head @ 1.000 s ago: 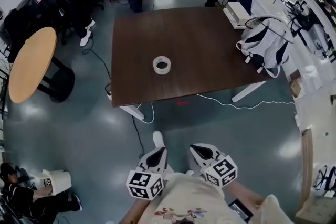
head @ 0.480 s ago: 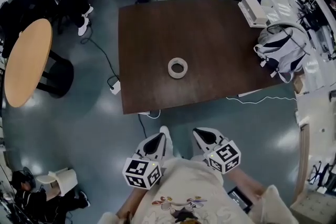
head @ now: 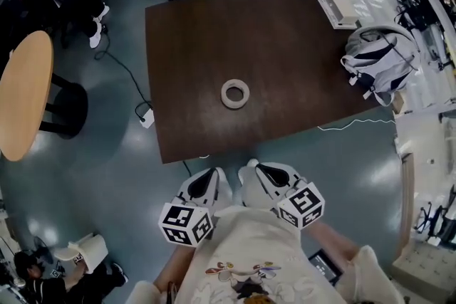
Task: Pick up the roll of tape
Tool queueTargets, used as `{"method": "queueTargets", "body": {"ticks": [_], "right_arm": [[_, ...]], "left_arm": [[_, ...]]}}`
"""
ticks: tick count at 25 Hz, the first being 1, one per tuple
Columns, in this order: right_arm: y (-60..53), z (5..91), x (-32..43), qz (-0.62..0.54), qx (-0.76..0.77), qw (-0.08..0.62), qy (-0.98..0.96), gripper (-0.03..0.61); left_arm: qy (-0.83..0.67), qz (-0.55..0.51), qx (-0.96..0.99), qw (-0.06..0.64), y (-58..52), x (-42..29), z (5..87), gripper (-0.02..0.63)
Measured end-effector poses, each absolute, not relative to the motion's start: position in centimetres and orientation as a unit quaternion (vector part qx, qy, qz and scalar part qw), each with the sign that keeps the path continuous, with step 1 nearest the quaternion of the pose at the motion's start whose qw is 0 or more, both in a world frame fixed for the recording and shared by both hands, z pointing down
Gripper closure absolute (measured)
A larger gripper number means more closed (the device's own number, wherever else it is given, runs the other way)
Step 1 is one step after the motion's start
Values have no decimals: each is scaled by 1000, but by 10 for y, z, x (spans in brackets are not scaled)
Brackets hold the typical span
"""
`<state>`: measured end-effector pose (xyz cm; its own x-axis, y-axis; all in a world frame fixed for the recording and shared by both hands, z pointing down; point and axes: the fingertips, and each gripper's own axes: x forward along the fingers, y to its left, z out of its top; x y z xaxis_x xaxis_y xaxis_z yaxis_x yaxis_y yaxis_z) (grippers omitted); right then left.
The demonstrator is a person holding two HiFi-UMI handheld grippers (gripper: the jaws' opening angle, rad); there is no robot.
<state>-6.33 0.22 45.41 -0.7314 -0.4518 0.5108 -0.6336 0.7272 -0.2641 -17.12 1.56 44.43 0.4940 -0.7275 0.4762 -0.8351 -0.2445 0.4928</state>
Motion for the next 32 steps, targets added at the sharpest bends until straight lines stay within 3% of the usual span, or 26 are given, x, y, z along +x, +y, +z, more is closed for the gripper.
{"method": "queueTargets", "body": {"ticks": [11, 17, 20, 32], "right_arm": [[-50, 466, -45, 205, 279, 214, -913, 572], [-74, 476, -24, 211, 271, 206, -916, 572], [-89, 477, -21, 214, 271, 198, -917, 572], [-129, 494, 3, 239, 263, 177, -918, 572]], "left_arm": [[-517, 107, 752, 395, -42, -157, 470, 609], [-500, 102, 707, 490, -73, -141, 516, 609], [-500, 121, 692, 506, -86, -139, 531, 539], [-515, 152, 642, 546, -154, -128, 578, 477]]}}
